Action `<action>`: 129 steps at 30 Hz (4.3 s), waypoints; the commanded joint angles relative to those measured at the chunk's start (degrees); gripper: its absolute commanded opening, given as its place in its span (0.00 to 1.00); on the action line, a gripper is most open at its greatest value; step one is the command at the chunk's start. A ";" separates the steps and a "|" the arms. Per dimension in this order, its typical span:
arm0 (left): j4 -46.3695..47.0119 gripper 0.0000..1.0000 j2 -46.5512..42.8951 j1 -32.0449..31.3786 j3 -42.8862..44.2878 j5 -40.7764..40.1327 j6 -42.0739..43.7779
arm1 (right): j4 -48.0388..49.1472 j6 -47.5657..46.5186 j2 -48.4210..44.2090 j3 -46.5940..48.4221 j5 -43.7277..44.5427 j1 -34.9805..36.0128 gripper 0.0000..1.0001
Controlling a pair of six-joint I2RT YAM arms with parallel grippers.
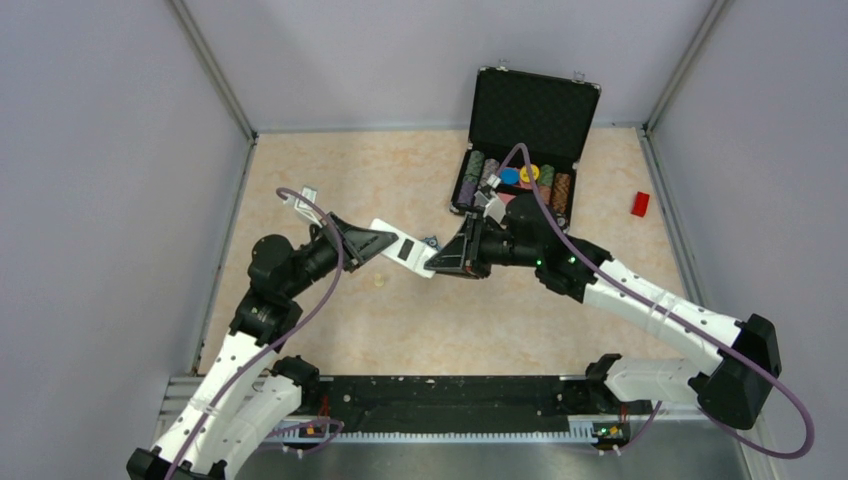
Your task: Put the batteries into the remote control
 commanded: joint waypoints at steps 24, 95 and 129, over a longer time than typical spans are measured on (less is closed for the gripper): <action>23.00 0.00 -0.76 -2.08 0.35 4.97 -28.88 | 10.13 2.58 -1.89 -7.05 6.65 0.68 0.42; 1.96 0.00 5.53 -2.08 11.30 25.78 1.36 | 4.02 -32.97 3.88 5.57 -21.20 -0.94 0.21; -44.54 0.99 2.43 -2.08 20.44 -23.51 17.54 | -40.80 -36.04 6.72 0.78 45.78 -2.01 0.00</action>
